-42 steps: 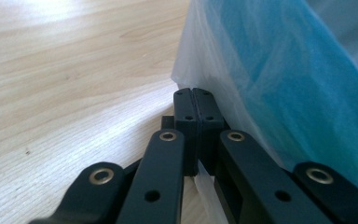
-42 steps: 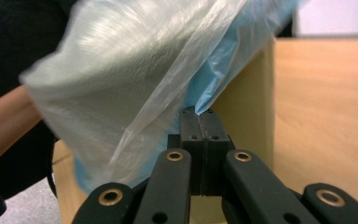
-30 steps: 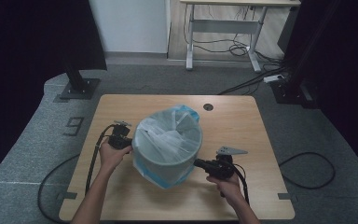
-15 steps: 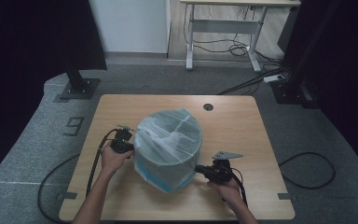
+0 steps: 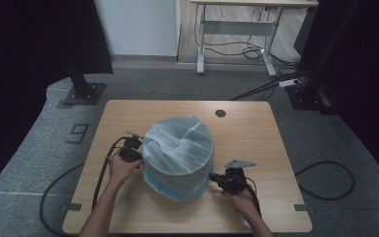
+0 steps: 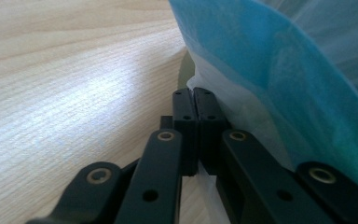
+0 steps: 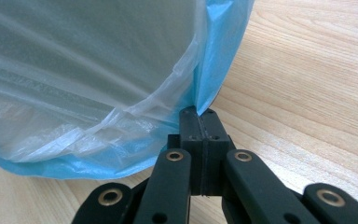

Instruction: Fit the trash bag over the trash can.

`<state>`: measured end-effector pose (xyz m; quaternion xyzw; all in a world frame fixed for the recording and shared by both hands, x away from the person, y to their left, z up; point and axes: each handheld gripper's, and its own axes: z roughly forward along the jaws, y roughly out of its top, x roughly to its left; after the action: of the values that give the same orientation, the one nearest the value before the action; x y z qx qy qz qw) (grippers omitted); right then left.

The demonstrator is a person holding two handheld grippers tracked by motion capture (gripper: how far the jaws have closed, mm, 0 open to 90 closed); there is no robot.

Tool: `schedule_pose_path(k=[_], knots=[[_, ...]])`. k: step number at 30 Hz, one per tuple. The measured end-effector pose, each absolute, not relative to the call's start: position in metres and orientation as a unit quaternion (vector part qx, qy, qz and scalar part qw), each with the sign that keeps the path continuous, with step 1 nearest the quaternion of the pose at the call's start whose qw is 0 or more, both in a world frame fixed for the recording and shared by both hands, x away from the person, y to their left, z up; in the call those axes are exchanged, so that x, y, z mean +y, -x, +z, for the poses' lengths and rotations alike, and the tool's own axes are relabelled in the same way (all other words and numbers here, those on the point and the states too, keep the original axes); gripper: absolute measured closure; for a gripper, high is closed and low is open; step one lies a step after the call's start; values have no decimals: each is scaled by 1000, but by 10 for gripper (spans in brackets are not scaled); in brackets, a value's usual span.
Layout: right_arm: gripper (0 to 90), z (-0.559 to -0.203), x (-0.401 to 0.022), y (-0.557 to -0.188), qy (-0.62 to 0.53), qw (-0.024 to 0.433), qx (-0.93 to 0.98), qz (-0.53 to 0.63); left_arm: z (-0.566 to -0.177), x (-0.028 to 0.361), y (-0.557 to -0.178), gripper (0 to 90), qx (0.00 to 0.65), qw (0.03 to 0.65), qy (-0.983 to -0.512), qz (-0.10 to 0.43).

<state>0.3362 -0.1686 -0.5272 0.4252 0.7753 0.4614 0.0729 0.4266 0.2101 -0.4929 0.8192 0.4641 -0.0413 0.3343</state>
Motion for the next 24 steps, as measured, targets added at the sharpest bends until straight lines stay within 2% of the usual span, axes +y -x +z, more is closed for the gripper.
schedule_pose_path(k=[5,8,9,10,12,15,19,24], knots=[[878,-531,-171,-337,-436,84,772,455,-494,217,-423,850,467,341,-816,-24],[815,-531,-172,-335,-434,83,767,464,-491,221,-419,802,455,351,-818,-8],[793,-530,-172,-334,-433,86,764,469,-488,223,-416,754,456,358,-815,15],[766,-528,-172,-332,-430,89,761,477,-484,225,-413,653,456,366,-811,34],[723,-524,-174,-330,-425,95,757,488,-477,232,-408,531,454,387,-800,61],[668,-518,-178,-325,-417,106,748,506,-465,243,-400,351,448,425,-782,82],[621,-512,-184,-321,-413,111,736,525,-450,256,-392,234,443,454,-767,99],[536,-508,-194,-314,-402,112,727,546,-424,274,-379,208,408,484,-765,118]])
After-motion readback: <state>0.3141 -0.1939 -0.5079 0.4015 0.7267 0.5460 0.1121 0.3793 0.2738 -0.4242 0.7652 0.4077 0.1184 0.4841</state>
